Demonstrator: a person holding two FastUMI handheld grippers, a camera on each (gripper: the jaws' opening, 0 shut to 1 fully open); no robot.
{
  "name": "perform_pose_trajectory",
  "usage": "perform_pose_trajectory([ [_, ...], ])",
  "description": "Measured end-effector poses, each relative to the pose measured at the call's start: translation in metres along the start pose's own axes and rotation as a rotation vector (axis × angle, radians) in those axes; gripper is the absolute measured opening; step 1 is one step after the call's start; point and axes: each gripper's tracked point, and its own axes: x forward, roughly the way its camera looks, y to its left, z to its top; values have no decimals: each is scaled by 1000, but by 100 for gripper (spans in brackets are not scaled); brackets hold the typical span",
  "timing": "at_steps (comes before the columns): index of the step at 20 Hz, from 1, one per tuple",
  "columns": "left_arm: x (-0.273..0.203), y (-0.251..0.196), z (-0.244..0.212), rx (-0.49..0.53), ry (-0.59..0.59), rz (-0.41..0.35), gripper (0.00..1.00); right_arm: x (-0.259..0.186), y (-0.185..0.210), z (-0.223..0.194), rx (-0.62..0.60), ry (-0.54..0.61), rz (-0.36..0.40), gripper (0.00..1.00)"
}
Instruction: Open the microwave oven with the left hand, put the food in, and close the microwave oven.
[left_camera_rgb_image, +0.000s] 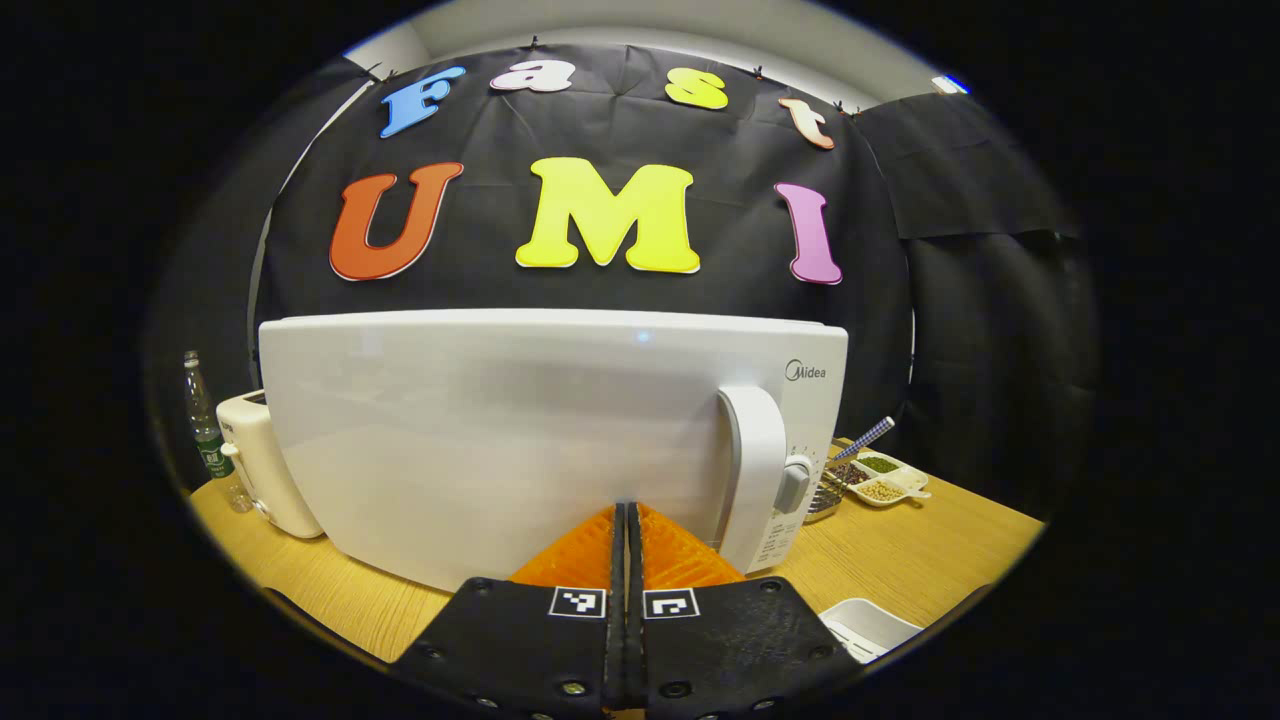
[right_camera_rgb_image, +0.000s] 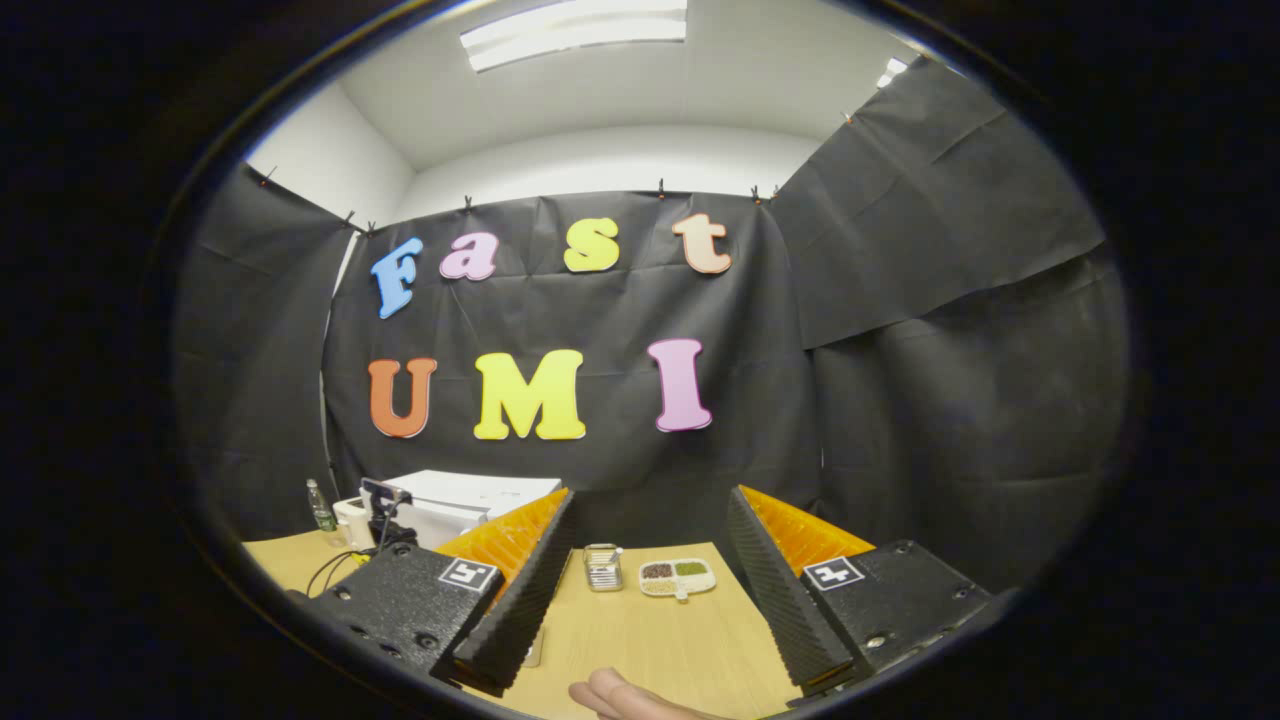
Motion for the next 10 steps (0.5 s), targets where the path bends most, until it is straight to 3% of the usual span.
perform_pose_trajectory([
  [2, 8, -6, 13, 7, -26, 15, 0, -5, 0, 1, 3, 5, 9, 89],
  [5, 19, -4, 8, 4, 61, 73, 0, -10, -6, 2, 3, 2, 0, 89],
  [10, 20, -8, 11, -50, 69, 50, 0, -24, -10, 6, 24, 9, -5, 89],
])
